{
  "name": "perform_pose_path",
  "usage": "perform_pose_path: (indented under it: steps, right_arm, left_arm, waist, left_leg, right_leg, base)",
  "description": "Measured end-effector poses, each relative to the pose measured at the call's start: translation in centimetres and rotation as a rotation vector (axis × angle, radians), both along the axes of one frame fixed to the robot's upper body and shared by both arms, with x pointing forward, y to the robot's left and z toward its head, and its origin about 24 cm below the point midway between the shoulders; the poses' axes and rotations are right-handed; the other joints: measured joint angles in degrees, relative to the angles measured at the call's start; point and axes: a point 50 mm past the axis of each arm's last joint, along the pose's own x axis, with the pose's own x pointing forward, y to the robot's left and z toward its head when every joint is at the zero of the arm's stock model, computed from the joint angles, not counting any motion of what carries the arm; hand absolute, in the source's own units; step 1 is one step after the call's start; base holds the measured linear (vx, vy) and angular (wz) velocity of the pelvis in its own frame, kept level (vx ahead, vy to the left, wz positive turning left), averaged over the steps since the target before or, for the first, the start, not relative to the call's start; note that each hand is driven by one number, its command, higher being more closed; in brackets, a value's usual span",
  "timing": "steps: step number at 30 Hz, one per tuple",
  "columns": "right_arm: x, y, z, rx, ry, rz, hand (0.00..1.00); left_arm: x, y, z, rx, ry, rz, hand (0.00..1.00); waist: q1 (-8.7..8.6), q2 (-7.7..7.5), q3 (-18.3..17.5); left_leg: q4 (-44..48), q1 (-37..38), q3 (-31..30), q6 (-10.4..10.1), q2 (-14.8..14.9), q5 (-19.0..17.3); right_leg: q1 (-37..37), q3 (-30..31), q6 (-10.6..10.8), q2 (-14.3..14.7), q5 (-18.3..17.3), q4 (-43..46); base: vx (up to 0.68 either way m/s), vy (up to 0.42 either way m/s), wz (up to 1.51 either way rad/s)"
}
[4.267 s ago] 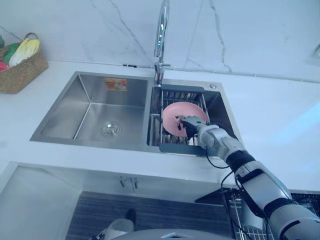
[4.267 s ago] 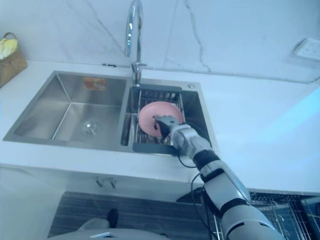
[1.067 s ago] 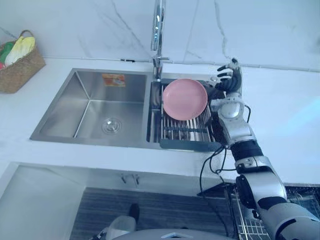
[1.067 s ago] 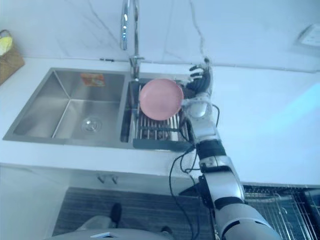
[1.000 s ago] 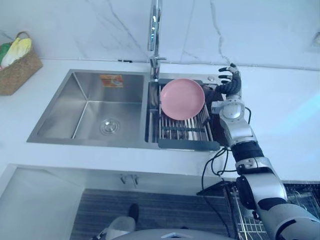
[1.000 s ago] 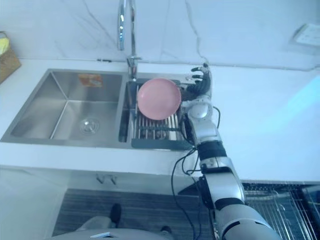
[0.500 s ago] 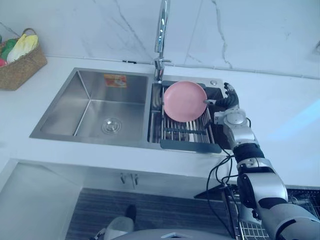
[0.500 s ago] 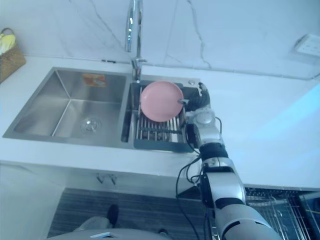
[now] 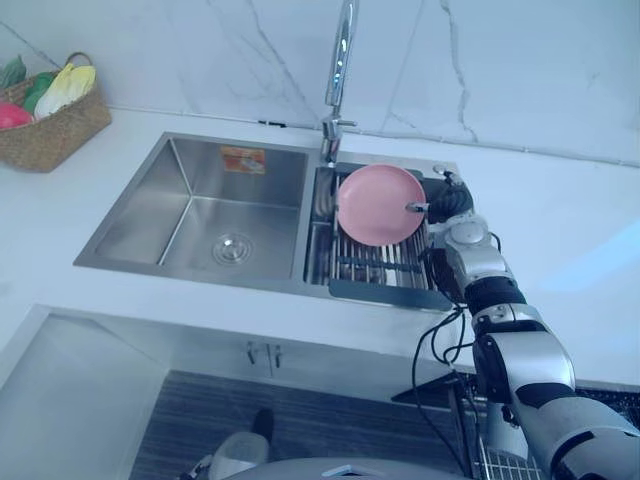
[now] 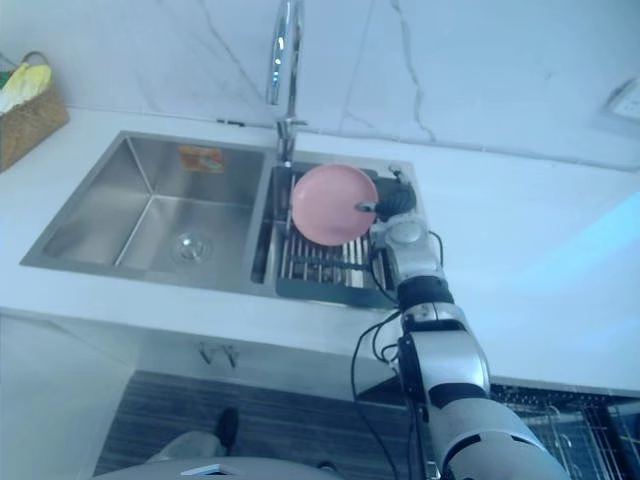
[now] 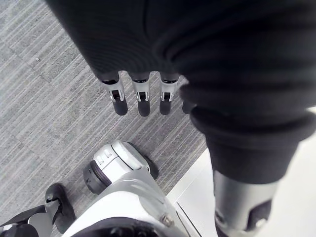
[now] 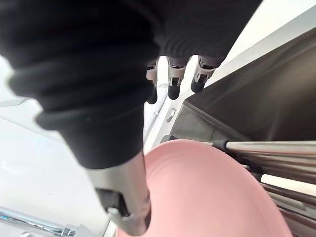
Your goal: Walk over to the sink, pick up the cup, carry it to the dishwasher, place the cup inside the dishwasher, then close the dishwasher door
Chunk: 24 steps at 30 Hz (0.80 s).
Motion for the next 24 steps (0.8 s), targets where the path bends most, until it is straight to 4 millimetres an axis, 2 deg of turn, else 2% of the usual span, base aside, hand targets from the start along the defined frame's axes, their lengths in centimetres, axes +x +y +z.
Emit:
perform_pose_path:
  steps: [10, 15, 24]
  right_arm:
    - [0.0, -0.2, 0.0, -0.132, 0.031, 0.014, 0.0]
    - [0.3, -0.7, 1.0, -0.226, 0.046, 0.022, 0.0]
    - [0.6, -1.8, 2.5, -0.268, 0.037, 0.013, 0.0]
  left_arm:
    - [0.0, 0.0, 0.0, -0.011, -0.009, -0.004, 0.0]
    - [0.0, 0.1, 0.1, -0.012, -0.013, -0.006, 0.0]
    - [0.7, 0.3, 0.3, -0.01, -0.048, -0.014, 0.0]
  waist:
    - [0.41, -0.03, 0.08]
    - [0.65, -0.14, 0.67]
    - [2.28, -0.72, 2.68]
  left_leg:
    - [0.0, -0.19, -1.26, -0.13, -0.33, 0.02]
    - [0.01, -0.72, -2.06, 0.09, -0.41, 0.38]
    - [0.01, -1.28, -3.62, -0.01, -0.52, 0.56]
  right_leg:
    - [0.55, -1.48, 0.08, -0.09, -0.4, 0.02]
    - [0.6, -2.69, 0.14, -0.12, -0.44, 0.18]
    - [0.3, -3.28, 0.15, -0.14, -1.2, 1.0]
  base:
    - [0.0, -0.001, 0.07]
    - [0.0, -0.003, 0.11]
    - [0.01, -0.011, 0.06]
